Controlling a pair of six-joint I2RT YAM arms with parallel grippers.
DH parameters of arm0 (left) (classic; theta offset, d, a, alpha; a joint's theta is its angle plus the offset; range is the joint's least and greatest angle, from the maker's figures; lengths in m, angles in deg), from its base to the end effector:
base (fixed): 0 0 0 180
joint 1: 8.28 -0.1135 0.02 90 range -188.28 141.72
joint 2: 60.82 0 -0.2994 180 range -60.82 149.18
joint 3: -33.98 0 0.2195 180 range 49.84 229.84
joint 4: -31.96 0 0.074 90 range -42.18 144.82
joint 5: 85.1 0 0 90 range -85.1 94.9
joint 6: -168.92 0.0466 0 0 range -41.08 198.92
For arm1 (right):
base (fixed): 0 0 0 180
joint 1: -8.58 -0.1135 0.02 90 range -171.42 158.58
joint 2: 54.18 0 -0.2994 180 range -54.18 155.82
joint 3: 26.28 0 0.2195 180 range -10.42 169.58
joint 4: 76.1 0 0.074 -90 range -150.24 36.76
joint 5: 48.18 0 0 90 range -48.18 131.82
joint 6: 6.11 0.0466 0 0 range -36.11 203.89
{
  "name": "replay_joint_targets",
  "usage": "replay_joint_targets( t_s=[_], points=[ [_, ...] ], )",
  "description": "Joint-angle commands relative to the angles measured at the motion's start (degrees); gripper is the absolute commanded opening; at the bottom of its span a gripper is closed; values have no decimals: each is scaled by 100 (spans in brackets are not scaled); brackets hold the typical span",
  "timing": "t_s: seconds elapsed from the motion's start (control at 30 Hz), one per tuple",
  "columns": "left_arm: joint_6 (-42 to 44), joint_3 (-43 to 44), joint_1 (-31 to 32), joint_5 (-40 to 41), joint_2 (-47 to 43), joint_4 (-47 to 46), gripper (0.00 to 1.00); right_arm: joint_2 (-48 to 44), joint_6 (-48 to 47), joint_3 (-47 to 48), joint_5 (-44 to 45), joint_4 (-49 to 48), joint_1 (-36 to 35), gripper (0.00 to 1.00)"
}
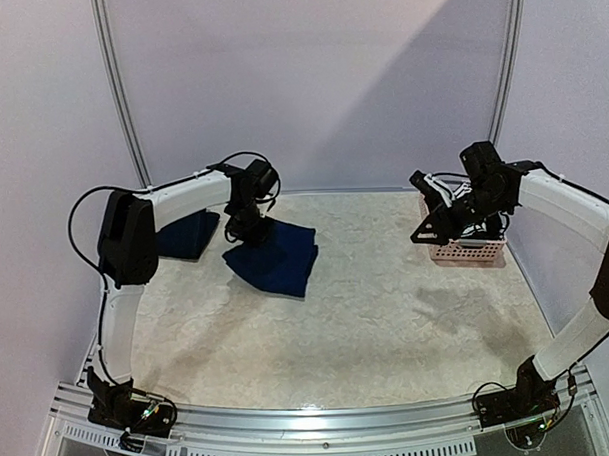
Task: Fold and stack the mixed laundry pile
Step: Pick up the square-folded T-shirt from the center of the board, then place the square-folded T-shirt at the center of the board.
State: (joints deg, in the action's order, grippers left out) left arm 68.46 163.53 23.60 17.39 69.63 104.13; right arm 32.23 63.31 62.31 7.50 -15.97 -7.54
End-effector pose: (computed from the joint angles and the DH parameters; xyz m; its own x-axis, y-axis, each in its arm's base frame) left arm 0.4032 -0.2389 0.2236 -0.8828 0.3403 -0.3239 0.3070 0.9397 0.1506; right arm 0.2620 0.1031 0.3253 -0.5807 -0.4700 -0.6648 -0.7700 0.5823 0.2608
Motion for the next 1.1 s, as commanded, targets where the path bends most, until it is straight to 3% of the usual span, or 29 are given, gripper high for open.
replay_joint_targets(
  t_s=[0.0, 0.27, 0.5, 0.7, 1.07],
  points=[
    [691, 290, -223, 1209, -571, 602, 0, -72, -267, -186, -15, -270, -9, 54],
    [1102, 681, -486, 2071, -731, 753, 0, 104, -436, -276, -103, -261, -5, 55],
    [1317, 789, -961, 2354, -631, 725, 0, 151, -482, -310, -100, -256, -5, 55],
    [1352, 448, -1397, 2166, -912, 69, 0, 327, -532, -315, -117, -235, -7, 55],
    [1474, 1026, -2150, 1965, -738, -77, 0, 523, -658, -294, -125, -164, -5, 55]
  ],
)
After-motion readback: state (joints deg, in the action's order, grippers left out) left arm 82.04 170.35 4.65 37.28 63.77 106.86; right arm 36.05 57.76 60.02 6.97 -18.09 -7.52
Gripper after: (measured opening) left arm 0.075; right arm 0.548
